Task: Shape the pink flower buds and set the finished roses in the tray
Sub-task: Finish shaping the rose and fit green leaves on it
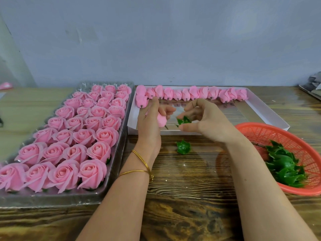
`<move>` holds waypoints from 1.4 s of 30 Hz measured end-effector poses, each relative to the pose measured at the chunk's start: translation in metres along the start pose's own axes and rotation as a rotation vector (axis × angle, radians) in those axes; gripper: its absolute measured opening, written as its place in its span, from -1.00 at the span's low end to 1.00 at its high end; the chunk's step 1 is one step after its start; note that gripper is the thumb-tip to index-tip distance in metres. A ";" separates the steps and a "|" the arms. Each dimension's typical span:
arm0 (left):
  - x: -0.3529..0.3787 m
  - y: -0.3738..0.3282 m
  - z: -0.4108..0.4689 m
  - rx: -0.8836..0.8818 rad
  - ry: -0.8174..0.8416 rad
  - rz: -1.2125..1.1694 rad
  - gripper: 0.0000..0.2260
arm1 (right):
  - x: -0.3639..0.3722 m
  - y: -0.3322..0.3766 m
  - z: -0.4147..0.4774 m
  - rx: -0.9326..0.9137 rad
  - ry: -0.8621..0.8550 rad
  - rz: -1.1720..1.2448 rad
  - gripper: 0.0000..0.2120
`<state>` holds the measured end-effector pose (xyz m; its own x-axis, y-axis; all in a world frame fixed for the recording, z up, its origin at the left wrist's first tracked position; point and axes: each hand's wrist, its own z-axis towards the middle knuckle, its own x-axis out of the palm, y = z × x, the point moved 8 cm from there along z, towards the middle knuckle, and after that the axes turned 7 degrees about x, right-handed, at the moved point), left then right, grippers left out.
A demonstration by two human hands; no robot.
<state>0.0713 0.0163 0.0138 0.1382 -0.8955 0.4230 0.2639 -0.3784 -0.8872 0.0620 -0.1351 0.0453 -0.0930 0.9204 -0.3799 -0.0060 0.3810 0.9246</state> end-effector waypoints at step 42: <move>0.012 0.009 -0.002 -0.089 0.133 0.032 -0.48 | 0.033 -0.003 0.003 -0.083 0.080 0.011 -0.71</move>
<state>0.0734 0.0018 0.0109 0.0163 -0.9284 0.3712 0.1748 -0.3629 -0.9153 0.0622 -0.1058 0.0297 -0.1726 0.9132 -0.3691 -0.0866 0.3593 0.9292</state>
